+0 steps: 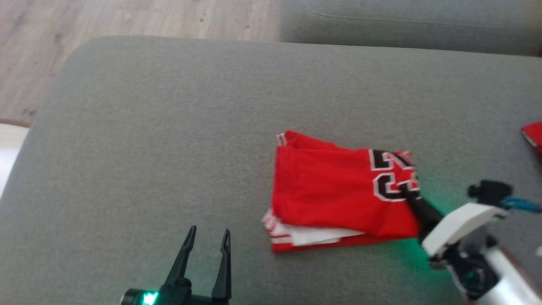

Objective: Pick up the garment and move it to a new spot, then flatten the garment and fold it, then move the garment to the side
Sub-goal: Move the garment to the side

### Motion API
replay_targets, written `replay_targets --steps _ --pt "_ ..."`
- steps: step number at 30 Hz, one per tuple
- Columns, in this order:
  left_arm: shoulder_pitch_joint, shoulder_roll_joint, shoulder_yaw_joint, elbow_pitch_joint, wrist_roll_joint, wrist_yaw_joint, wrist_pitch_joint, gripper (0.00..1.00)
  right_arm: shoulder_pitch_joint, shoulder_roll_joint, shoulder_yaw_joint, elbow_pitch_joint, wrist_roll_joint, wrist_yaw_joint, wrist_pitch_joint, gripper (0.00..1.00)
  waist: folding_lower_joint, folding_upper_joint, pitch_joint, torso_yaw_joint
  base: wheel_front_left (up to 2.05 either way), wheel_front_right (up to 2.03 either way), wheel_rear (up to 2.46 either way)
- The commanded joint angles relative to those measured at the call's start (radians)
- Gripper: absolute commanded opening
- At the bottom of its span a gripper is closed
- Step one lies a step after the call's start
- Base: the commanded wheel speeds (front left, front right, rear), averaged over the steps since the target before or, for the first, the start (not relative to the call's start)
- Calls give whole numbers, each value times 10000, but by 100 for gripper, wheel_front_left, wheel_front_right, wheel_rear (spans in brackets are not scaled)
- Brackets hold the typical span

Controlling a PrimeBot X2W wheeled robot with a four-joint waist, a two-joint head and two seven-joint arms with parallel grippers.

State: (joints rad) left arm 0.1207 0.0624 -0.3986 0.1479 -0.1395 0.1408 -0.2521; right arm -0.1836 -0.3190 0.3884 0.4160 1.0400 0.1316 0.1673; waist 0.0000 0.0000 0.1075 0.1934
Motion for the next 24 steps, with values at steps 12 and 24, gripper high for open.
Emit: replay_targets --steps 12,24 --pt "-1113 -120 262 -859 130 -51 -97 100 -1336 -3987 -1495 -1642 -862 -9 566 0 0 0 1368 -1499 0 0 0" --pt "-2157 -121 203 -1375 -146 -112 -97 100 -1976 -6048 -3868 -2067 -1750 -9 1567 5 0 0 2662 -1811 0 0 0"
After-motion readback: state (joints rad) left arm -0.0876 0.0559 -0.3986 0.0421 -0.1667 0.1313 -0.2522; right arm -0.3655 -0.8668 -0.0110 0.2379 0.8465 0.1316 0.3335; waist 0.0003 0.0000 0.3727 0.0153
